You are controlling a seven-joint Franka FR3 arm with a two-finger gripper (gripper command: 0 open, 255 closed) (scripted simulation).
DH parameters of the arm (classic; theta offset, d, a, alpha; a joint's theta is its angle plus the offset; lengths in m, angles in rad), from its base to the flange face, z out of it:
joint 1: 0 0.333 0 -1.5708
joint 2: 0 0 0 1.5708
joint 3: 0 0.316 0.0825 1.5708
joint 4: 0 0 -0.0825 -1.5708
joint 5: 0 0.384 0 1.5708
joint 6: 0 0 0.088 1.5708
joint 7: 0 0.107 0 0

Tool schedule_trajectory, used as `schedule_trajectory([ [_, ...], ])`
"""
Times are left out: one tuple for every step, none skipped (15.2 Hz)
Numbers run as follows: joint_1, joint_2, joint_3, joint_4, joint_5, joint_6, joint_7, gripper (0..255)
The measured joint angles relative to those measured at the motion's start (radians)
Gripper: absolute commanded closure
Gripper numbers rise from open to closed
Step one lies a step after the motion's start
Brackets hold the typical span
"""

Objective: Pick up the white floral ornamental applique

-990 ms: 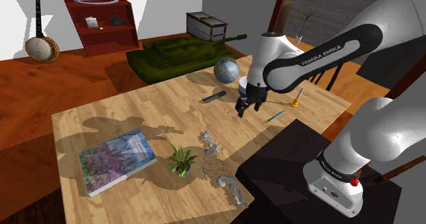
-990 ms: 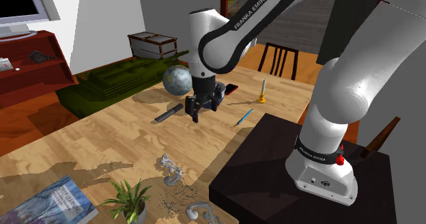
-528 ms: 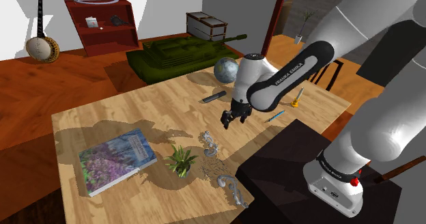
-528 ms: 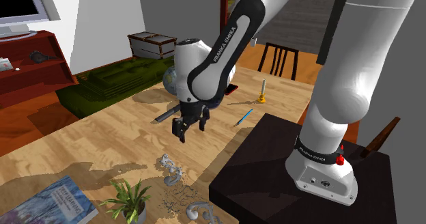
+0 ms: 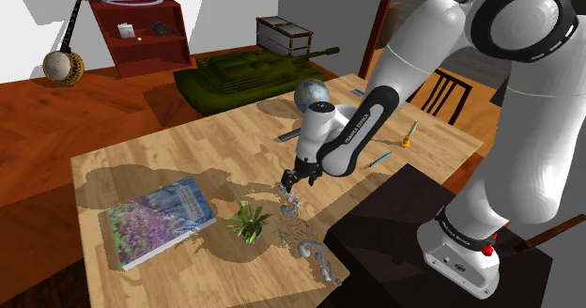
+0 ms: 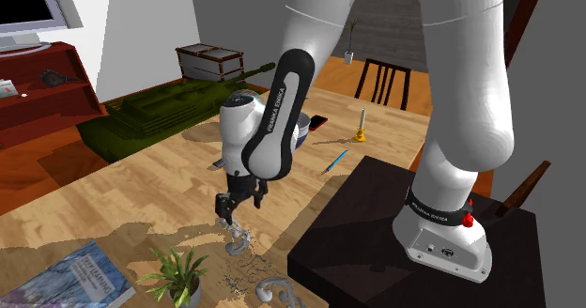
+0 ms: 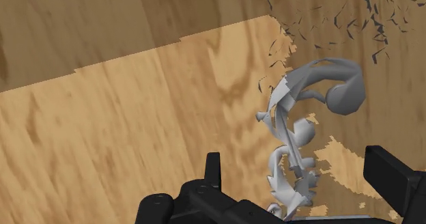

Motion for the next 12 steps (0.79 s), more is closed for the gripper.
schedule_trajectory([
  [0.021, 0.035, -0.009, 0.022, -0.007, 0.017, 0.021, 0],
  [0.035, 0.062, -0.017, 0.039, -0.012, 0.031, 0.034, 0],
  [0.037, 0.081, -0.022, 0.052, -0.015, 0.038, 0.034, 0],
  [0.044, 0.100, -0.029, 0.058, -0.018, 0.051, 0.038, 0],
  [0.049, 0.115, -0.034, 0.062, -0.022, 0.063, 0.041, 0],
  [0.057, 0.135, -0.041, 0.071, -0.025, 0.075, 0.045, 0],
  [0.060, 0.146, -0.045, 0.072, -0.027, 0.085, 0.046, 0],
  [0.063, 0.163, -0.050, 0.077, -0.030, 0.097, 0.046, 0],
  [0.070, 0.186, -0.057, 0.091, -0.033, 0.106, 0.049, 0],
  [0.072, 0.195, -0.060, 0.091, -0.034, 0.115, 0.049, 0],
  [0.074, 0.199, -0.062, 0.091, -0.035, 0.120, 0.050, 255],
  [0.077, 0.197, -0.059, 0.093, -0.036, 0.124, 0.050, 255],
])
